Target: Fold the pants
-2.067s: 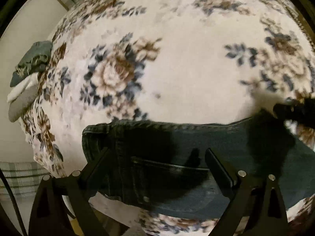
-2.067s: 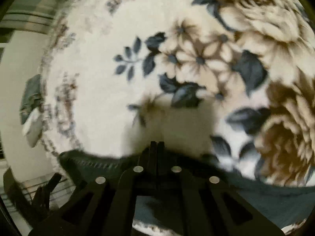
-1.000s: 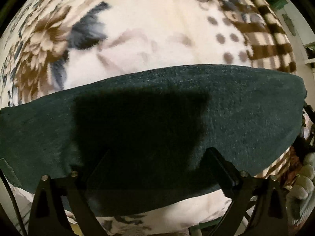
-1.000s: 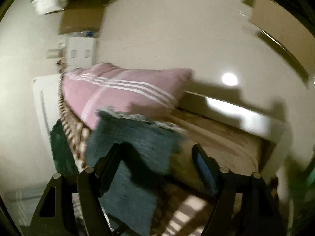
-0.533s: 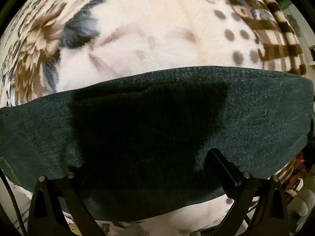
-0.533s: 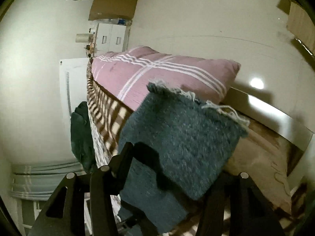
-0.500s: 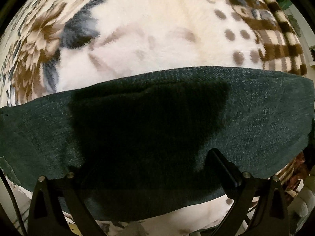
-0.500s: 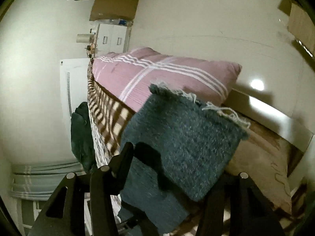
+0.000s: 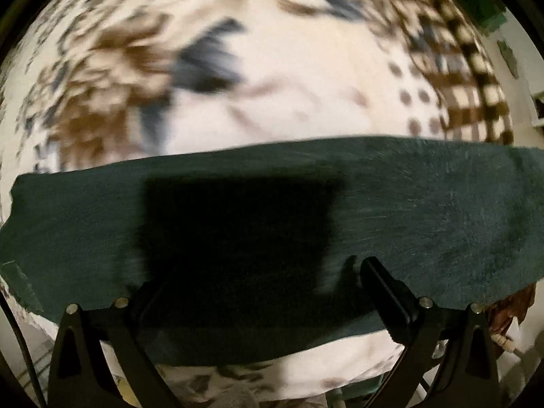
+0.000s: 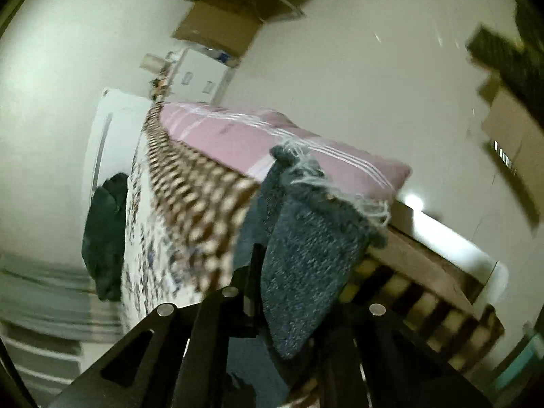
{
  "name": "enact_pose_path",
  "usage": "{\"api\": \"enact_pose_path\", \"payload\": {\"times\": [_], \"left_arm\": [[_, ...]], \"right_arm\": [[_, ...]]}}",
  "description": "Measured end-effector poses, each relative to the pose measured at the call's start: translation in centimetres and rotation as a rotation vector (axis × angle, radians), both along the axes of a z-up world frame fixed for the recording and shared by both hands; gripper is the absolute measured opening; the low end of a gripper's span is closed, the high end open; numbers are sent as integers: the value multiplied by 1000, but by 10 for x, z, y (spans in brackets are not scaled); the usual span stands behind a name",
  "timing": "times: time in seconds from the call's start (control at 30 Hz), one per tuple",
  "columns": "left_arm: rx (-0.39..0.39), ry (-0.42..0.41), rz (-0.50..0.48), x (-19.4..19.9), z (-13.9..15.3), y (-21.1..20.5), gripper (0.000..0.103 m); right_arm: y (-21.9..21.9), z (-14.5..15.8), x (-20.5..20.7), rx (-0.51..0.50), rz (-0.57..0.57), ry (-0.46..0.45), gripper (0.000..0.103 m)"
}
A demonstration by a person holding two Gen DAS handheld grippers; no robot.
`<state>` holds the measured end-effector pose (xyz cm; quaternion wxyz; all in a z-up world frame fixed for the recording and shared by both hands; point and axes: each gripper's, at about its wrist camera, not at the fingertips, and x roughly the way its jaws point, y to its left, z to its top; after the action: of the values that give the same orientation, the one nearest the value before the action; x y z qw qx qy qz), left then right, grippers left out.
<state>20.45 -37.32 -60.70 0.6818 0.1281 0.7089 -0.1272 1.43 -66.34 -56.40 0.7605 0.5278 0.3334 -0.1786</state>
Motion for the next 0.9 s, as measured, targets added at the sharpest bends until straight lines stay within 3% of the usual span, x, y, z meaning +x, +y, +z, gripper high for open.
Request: {"api": "enact_pose_path", "payload": {"times": [0.17, 0.33, 0.5, 0.67, 0.77, 0.83, 0.9], "left_arm": [[-31, -32, 88, 13, 27, 60, 103], [-32, -82, 189, 24, 51, 153, 103], [15, -126, 326, 31, 64, 264, 103], [57, -129, 413, 36, 58, 362, 103], [51, -118, 467, 32, 55, 400, 103], [42, -115, 491, 32, 57, 422, 103], [35, -115, 518, 28, 55, 440, 103]], "right_arm": [[80, 61, 28, -127, 156, 12, 8], [199, 86, 77, -261, 370, 45, 8], [326, 49, 116, -333, 565, 109, 8], [451, -20, 140, -365, 793, 229, 9], [504, -47, 149, -357, 913, 355, 31], [519, -40, 145, -334, 941, 312, 51], [517, -26, 139, -234, 907, 256, 54]]}}
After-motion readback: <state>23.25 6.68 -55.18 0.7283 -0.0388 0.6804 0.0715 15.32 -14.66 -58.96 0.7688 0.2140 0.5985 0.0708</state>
